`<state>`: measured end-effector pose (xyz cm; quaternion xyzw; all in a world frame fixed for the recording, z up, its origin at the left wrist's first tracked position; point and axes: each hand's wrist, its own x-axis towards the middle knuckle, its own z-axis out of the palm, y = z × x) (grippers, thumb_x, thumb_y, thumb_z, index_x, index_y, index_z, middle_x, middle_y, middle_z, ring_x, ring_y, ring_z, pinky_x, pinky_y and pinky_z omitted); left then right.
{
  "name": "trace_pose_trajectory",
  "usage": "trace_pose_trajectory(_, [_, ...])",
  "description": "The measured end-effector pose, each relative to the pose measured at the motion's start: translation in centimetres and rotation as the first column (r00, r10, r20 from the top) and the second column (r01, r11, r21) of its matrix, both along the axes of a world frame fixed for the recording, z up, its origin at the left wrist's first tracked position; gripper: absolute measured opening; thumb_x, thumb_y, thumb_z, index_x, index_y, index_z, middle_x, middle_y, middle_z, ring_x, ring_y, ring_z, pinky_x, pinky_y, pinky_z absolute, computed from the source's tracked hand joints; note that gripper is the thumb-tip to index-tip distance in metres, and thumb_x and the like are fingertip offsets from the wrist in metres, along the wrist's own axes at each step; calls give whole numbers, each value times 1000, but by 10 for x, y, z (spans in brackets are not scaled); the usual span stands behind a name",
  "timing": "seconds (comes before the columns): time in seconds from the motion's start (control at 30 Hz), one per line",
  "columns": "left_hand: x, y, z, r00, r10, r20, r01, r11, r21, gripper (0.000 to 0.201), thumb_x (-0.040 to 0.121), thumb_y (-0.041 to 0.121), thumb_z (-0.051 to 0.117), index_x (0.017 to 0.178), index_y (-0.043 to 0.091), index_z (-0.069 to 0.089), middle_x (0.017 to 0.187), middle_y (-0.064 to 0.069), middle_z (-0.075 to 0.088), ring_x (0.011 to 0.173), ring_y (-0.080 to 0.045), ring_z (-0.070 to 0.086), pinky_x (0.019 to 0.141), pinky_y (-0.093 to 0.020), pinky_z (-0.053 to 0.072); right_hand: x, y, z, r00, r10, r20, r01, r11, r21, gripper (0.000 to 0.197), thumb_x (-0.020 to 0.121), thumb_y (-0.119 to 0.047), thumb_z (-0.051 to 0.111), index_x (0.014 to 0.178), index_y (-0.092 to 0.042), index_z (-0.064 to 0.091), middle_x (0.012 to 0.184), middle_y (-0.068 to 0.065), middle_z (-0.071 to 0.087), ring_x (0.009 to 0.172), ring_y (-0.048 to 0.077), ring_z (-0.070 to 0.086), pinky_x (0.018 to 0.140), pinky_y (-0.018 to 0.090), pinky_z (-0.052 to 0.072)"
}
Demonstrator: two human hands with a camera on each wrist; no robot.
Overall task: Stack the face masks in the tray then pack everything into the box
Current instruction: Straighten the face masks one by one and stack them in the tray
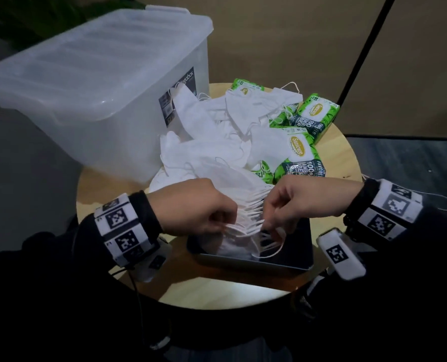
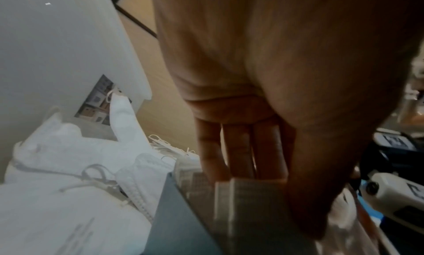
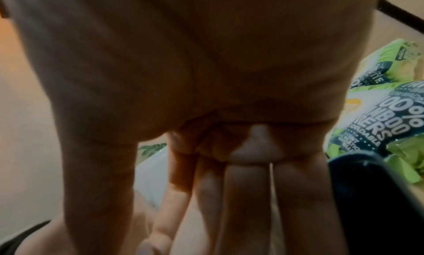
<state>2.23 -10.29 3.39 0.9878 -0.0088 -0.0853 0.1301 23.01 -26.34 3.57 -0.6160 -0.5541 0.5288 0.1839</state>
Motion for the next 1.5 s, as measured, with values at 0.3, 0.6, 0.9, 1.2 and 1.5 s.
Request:
trace_pose_trajectory(0.3, [5, -5, -4, 998, -28, -65, 45, 962, 271, 12, 95, 40, 57, 91, 28, 57, 84, 1, 66, 79, -25, 60, 67, -36, 47, -7, 6, 1, 926, -11, 377, -14, 998, 62, 24, 81, -41, 85, 97, -24, 81, 77, -5, 77, 68, 5, 67, 71, 25, 51])
trace_pose_trajectory(0.6, [13, -4, -7, 987, -53, -150, 95, 953, 289, 26, 88, 42, 45, 94, 23, 62, 90, 0, 68, 83, -26, 63, 70, -39, 51, -27, 15, -8, 793, 135, 595, -166, 986, -3, 39, 80, -47, 81, 62, -22, 57, 49, -14, 57, 50, 2, 53, 53, 23, 40])
trace_pose_trajectory(0.9, [15, -3, -3, 987, -36, -155, 89, 933, 350, 16, 90, 34, 56, 86, 19, 57, 85, -3, 66, 82, -30, 63, 70, -40, 49, -7, 15, 5, 805, -236, 543, 125, 964, 234, 17, 73, -33, 88, 71, -23, 74, 74, -5, 73, 71, 10, 66, 64, 28, 51])
trace_pose_trajectory(1.2, [21, -2, 11, 993, 111, -47, -89, 938, 335, 30, 82, 53, 70, 93, 28, 58, 79, 8, 58, 75, -17, 51, 64, -34, 45, 4, 19, 2, 878, -438, 190, 354, 864, 357, 21, 82, -33, 85, 79, -14, 77, 65, 2, 73, 49, 10, 61, 49, 20, 44])
trace_pose_trajectory(1.5, [32, 38, 24, 936, 300, 184, -279, 951, -133, 18, 85, 44, 80, 89, 30, 68, 73, 13, 68, 72, -3, 64, 66, -29, 51, 77, 48, 8, 441, -759, -479, 895, 414, 169, 12, 94, -21, 68, 95, -10, 72, 69, 2, 61, 56, 17, 53, 50, 27, 44])
